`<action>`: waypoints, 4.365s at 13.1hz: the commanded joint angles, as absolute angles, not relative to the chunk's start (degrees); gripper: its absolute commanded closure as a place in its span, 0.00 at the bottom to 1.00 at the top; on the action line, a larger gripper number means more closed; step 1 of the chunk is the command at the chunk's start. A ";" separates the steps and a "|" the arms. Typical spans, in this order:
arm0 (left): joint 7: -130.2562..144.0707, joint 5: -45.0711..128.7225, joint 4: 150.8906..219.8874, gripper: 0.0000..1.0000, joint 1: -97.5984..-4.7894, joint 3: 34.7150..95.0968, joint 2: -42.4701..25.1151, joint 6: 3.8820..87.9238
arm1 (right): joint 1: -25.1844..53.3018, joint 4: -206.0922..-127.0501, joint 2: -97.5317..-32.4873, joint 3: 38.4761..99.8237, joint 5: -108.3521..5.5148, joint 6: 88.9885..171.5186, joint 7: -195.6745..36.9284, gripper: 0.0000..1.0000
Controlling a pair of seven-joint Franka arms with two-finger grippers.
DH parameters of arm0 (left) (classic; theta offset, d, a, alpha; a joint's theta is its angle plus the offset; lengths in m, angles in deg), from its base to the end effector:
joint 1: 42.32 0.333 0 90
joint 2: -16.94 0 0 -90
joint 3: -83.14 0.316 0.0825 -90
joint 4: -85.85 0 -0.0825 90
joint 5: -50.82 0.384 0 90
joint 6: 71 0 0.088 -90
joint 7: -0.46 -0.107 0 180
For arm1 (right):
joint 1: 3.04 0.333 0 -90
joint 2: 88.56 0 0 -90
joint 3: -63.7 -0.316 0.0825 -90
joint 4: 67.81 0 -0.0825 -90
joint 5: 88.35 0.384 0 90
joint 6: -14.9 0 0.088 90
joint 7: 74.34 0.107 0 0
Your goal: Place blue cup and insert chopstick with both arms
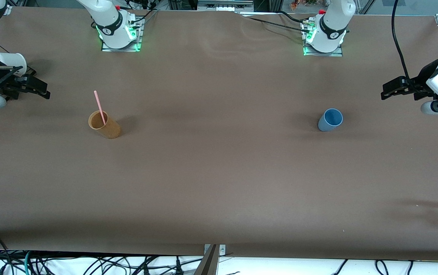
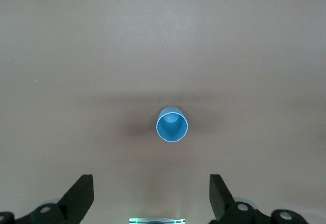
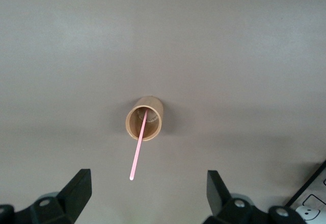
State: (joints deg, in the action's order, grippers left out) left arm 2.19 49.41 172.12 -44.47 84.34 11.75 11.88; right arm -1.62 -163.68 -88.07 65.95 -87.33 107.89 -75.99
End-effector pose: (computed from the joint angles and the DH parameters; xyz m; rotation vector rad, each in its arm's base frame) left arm 0.5676 -0.0128 0.5940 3.1135 0.0194 -0.2343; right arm 0.5575 -0.0062 0.5758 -3.1215 -0.0201 0.0912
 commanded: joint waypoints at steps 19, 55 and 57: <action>1.77 48.18 169.44 0.00 -44.52 84.11 10.53 11.01 | -1.72 -163.09 -88.03 65.63 -88.09 108.15 -76.80 0.00; 1.60 50.11 174.61 0.00 -45.49 84.02 4.73 12.06 | -1.72 -163.09 -88.03 65.63 -88.09 108.06 -76.80 0.00; 1.51 52.38 179.43 0.00 -44.96 84.11 4.64 16.51 | -1.72 -163.09 -88.03 65.63 -88.09 107.97 -76.80 0.00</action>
State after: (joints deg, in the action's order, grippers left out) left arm 2.19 50.13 175.52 -45.15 83.83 4.25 13.12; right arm -1.61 -163.68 -88.06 65.94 -87.36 108.28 -76.20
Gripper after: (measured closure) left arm 0.000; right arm 0.000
